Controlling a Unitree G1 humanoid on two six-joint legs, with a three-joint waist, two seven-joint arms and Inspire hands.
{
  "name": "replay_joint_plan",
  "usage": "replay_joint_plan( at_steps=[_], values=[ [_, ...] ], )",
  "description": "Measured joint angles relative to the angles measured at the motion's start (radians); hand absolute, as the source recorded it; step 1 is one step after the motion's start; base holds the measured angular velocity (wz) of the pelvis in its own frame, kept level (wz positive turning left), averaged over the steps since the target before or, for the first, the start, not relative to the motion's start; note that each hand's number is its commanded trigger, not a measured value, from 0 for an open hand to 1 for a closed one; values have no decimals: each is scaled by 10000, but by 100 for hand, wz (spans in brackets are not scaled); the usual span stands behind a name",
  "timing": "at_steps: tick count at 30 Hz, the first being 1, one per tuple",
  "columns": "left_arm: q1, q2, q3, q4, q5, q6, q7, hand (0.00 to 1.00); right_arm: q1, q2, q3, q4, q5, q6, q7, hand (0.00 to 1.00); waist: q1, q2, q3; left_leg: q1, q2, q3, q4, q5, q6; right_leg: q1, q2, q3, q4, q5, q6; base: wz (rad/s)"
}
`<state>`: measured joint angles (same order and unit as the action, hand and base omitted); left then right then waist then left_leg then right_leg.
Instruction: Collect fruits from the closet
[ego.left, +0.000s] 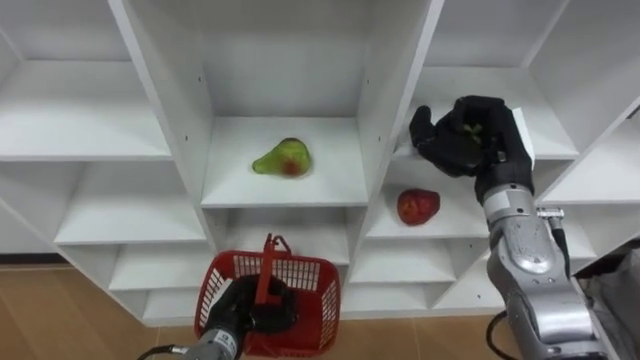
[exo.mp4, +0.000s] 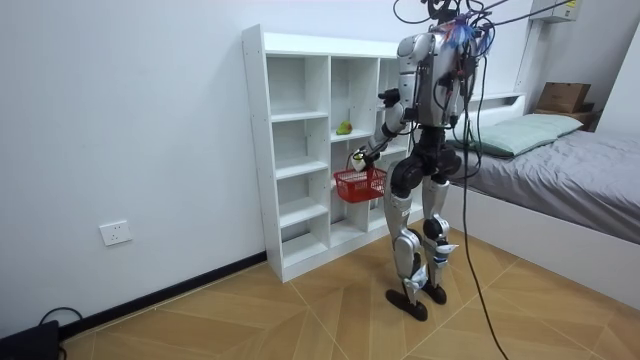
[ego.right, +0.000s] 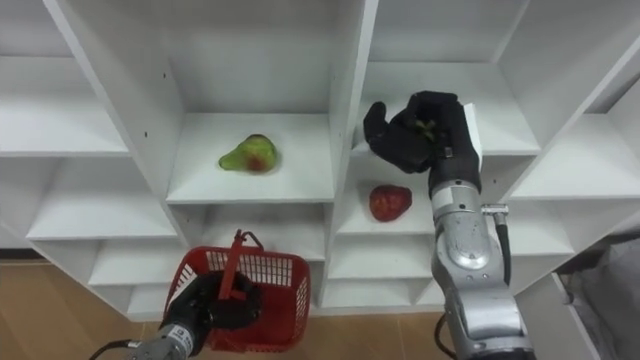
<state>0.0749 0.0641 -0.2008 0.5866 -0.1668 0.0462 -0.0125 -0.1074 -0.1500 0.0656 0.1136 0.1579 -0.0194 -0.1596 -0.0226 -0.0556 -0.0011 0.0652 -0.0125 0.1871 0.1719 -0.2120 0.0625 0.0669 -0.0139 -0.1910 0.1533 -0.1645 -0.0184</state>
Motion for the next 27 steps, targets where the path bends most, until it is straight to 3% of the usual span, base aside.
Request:
replay_joint_plan(
  at_steps=[27],
  values=[
    [96, -1, 201, -567, -189, -17, -191, 100, 997, 72, -85, -1958, 414, 90, 1702, 100, -126, -20, -21, 134, 60, 275, -60, -1, 1, -63, 43, 262, 178, 13, -21, -2]
  ],
)
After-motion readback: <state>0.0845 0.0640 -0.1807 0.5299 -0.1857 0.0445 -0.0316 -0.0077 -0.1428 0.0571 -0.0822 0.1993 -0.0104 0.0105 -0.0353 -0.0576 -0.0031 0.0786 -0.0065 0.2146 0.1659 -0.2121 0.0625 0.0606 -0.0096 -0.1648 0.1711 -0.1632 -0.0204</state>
